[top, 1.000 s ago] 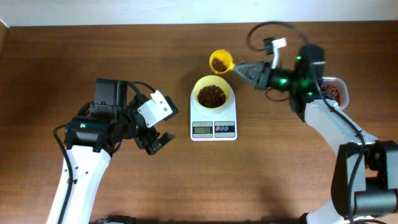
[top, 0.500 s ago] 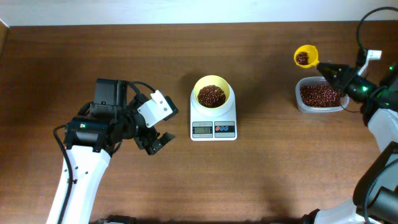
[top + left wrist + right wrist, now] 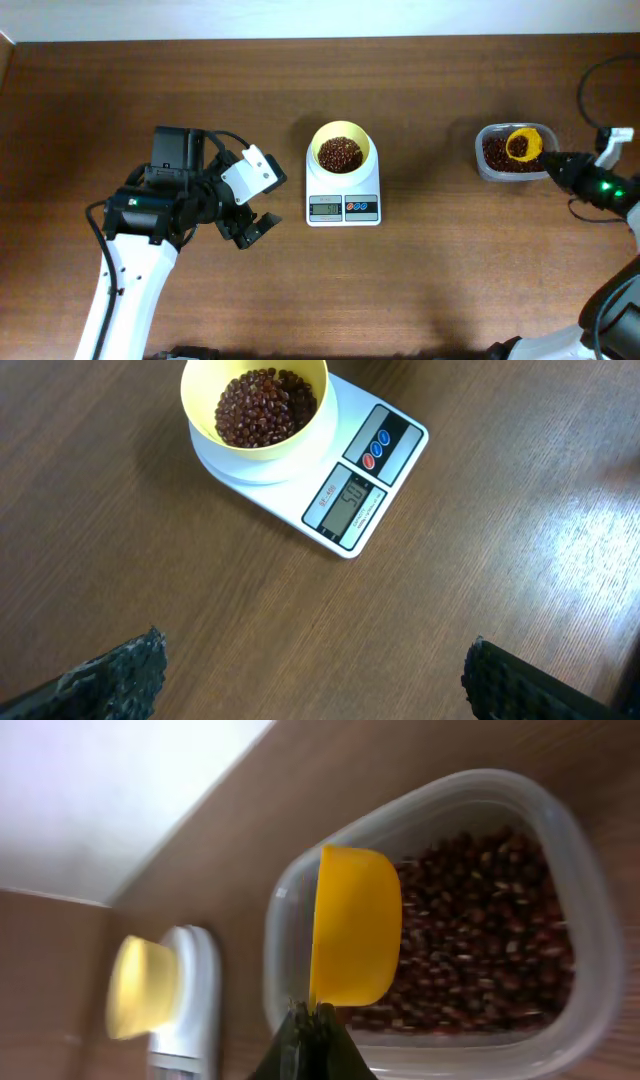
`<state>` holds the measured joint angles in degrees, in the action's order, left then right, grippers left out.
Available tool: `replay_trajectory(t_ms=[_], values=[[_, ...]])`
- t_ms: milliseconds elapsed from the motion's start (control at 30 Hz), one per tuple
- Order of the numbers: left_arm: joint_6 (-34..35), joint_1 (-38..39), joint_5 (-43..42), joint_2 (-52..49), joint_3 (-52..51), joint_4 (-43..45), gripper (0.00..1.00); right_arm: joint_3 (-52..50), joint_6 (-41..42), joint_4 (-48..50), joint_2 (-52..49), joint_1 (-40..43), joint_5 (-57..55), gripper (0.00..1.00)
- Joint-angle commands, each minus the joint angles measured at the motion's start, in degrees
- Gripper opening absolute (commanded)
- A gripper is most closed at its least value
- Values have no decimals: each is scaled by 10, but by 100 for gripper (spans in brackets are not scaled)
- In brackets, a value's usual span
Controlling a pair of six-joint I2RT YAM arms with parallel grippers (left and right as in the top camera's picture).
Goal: Scoop item into bowl and weigh 50g on scale
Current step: 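Carry the scoop back to the bean tub with the right gripper, then move the scoop from the tub down to the table in front with the right gripper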
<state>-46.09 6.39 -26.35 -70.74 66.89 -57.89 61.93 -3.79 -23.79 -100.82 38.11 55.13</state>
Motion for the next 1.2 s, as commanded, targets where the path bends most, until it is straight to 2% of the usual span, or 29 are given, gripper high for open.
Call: replay_trajectory(t_ms=[0, 133, 500, 633, 900, 1033, 1167], values=[[-7, -1, -2, 0, 9, -1, 99, 1, -118, 9, 9, -24, -57, 4], [-7, -1, -2, 0, 9, -1, 99, 1, -159, 9, 35, -24, -86, 4], [-7, -1, -2, 0, 9, -1, 99, 1, -170, 13, 129, -28, -180, 4], [-7, -1, -2, 0, 9, -1, 99, 1, -198, -3, 139, -80, -289, 4], [-7, -1, -2, 0, 9, -1, 99, 1, -198, -14, 178, -155, -473, 4], [-7, -1, -2, 0, 9, -1, 99, 1, -198, -31, 230, -156, -475, 4], [-7, -1, -2, 0, 9, -1, 99, 1, -198, -56, 240, -157, -475, 4]])
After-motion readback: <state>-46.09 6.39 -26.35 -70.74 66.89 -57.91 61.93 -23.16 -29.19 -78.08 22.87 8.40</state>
